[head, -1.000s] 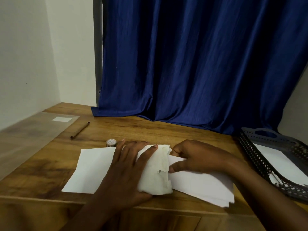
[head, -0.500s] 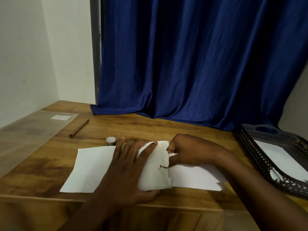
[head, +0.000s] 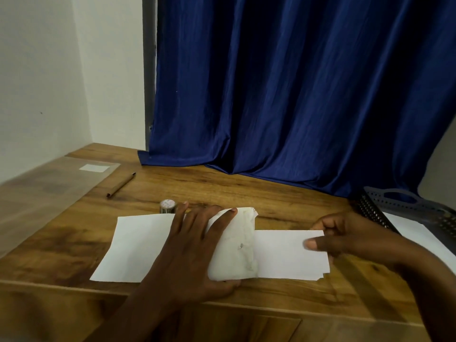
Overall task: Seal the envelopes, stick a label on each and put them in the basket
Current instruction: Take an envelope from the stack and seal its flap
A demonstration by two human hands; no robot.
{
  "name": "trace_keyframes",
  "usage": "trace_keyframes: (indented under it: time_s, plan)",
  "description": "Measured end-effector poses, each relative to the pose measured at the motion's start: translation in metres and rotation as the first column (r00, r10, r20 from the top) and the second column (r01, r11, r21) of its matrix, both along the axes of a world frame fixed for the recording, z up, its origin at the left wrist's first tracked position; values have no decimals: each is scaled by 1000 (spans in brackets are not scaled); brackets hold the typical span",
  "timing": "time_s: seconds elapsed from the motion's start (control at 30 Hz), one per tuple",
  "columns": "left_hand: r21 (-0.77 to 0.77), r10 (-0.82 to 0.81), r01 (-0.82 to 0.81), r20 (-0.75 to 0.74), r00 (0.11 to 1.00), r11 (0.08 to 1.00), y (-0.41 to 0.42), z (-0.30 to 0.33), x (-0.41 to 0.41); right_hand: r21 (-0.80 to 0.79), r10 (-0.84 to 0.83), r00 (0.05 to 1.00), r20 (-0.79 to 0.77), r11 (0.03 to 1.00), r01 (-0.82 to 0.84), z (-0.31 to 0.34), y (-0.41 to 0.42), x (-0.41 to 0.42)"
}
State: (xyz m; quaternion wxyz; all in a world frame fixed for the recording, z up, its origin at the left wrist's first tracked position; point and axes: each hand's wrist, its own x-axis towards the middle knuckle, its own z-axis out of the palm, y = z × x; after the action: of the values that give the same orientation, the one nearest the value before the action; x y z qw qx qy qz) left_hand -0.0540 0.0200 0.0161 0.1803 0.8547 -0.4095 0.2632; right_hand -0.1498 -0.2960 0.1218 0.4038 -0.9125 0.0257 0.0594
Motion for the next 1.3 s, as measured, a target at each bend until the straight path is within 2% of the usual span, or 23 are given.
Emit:
trace_keyframes:
  time_s: [0.17,0.33,0.63,0.87,1.03,1.13,1.3]
  plan:
    - [11,10,-10,5,1000,1000,-1,0,0,254,-113,991,-72,959,128,-34,-1,-20]
    - [12,7,-7,4,1000,1000,0,-2,1,368,-143,989,-48,917,151,-50,37,-8]
    - [1,3,-3,22,1000,1000,0,0,0,289,-104,992,65,954,81,-64,101,29]
    - [26,19,-20,15,1000,999,0,1,0,442,-190,980,66,886,142,-65,95,20]
    - [32,22,-22,22,1000,999,0,0,2,472,-165,974,155,879,74,-72,101,26]
    - [23,16,-17,40,999,1000,-1,-1,1,447,-126,974,189,894,29,-81,112,37]
    - [27,17,-18,51,999,999,-2,0,1,346,-157,965,211,935,77,-94,125,55]
